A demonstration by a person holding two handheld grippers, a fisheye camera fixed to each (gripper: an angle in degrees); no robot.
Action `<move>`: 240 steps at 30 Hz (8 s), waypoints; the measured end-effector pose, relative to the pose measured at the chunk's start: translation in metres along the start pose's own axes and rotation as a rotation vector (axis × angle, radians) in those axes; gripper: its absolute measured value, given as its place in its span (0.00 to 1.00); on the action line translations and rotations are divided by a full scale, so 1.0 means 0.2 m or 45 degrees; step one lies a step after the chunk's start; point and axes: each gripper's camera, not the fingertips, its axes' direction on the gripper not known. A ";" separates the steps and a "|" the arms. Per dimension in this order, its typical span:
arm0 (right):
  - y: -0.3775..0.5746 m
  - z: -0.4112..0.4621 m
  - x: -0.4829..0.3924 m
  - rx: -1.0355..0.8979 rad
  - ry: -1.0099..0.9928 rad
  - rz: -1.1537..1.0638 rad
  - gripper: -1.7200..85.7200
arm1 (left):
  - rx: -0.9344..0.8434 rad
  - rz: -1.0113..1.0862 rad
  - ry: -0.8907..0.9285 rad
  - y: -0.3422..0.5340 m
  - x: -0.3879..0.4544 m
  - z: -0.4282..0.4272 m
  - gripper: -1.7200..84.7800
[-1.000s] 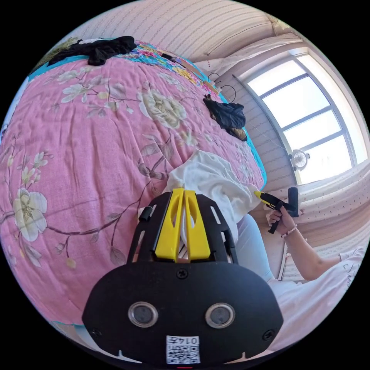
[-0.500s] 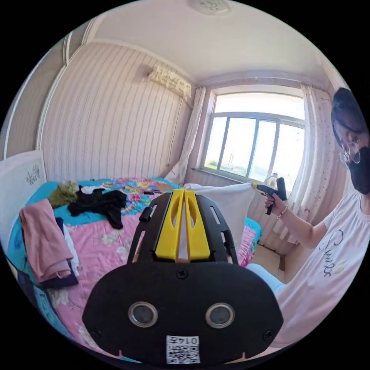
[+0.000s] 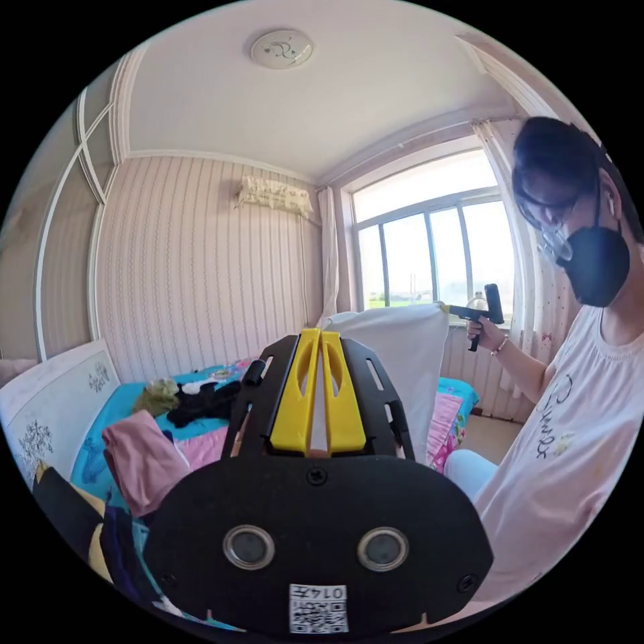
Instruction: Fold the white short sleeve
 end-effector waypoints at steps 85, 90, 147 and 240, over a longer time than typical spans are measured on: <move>0.98 1.76 0.53 -1.177 0.002 0.995 0.03 | -1.332 -0.883 -0.011 2.33 -1.06 0.79 0.01; 1.06 1.81 0.55 -1.160 0.033 1.041 0.03 | -1.301 -0.993 -0.024 2.47 -1.09 0.73 0.01; 1.12 1.53 -0.03 -0.993 0.343 0.564 0.02 | -1.088 -0.563 -0.002 2.76 -0.48 0.36 0.01; 0.00 2.73 1.63 -0.651 0.310 1.406 0.03 | -1.306 0.033 0.771 3.00 -0.36 5.11 0.04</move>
